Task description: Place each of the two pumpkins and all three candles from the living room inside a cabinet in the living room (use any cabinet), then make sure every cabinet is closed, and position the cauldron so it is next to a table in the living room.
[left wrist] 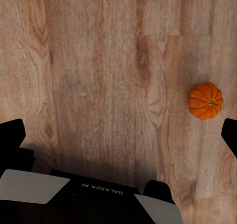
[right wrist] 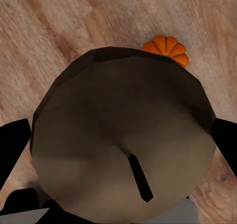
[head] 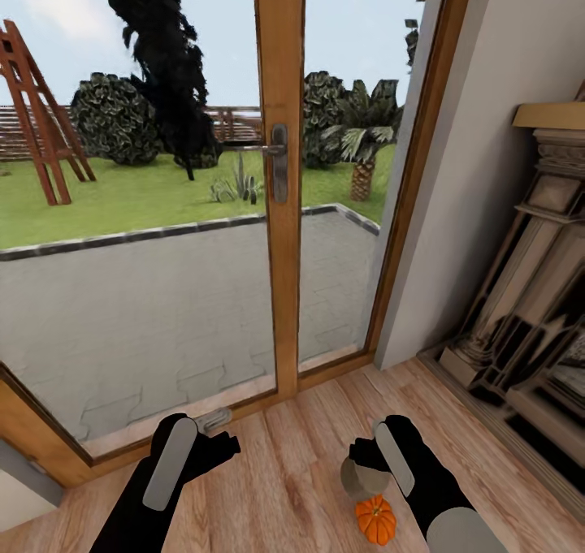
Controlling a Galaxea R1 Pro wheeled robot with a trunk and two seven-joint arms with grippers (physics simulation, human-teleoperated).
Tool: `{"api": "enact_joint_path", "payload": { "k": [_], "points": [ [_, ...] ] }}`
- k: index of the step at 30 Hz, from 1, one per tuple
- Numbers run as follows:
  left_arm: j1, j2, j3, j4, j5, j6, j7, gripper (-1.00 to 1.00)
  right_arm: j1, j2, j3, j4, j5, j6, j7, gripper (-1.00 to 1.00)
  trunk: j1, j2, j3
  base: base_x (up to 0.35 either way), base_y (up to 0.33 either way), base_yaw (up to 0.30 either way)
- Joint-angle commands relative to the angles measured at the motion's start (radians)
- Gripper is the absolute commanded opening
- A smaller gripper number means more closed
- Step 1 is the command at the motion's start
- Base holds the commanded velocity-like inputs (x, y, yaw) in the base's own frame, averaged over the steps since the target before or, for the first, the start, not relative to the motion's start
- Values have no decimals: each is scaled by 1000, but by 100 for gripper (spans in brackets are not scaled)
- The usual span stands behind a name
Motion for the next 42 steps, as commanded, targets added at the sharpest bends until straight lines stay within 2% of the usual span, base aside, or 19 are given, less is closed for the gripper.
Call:
{"api": "enact_joint_path", "payload": {
  "k": [1, 6, 29, 42],
  "points": [
    [-1, 0, 0, -1, 10, 2, 10, 100, 0, 0, 2, -1, -11, 2, -10, -100, -4, 7, 2, 0, 0, 0],
    [-1, 0, 1, 0, 10, 2, 10, 100, 0, 0, 2, -1, -11, 2, -10, -100, -23, 42, 18, 0, 0, 0],
    [-1, 1, 0, -1, 9, 1, 10, 100, 0, 0, 3, -1, -11, 5, -10, -100, -23, 42, 18, -3, -2, 0],
    [-1, 1, -1, 0, 7, 0, 11, 100, 0, 0, 2, -1, -11, 4, -10, -100, -23, 42, 18, -198, -220, 0]
  ]
}}
